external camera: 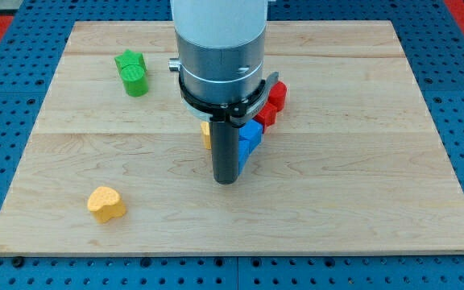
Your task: Push the yellow heart to the top of the yellow hexagon
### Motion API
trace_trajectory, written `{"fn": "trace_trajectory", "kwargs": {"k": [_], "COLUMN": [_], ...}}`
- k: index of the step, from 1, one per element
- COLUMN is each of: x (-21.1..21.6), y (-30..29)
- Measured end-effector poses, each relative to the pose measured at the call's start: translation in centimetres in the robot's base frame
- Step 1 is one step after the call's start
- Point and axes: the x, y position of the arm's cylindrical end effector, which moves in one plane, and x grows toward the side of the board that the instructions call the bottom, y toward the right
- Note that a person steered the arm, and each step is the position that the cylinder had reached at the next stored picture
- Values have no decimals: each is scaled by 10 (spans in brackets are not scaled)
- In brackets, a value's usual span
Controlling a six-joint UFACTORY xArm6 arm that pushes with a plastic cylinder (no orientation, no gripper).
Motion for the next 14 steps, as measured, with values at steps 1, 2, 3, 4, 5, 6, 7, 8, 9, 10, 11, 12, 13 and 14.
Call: {"fn": "trace_trajectory", "kwargs": {"k": [1,2,3,4,5,6,7,8,9,10,11,12,13,14], "x": [11,48,68,68,68,50,27,5,21,32,17,-11,-40,-60], "y": [0,-13,-63,-130,-172,-182,-180,-168,-168,-161,-150,-135,-122,-110]}}
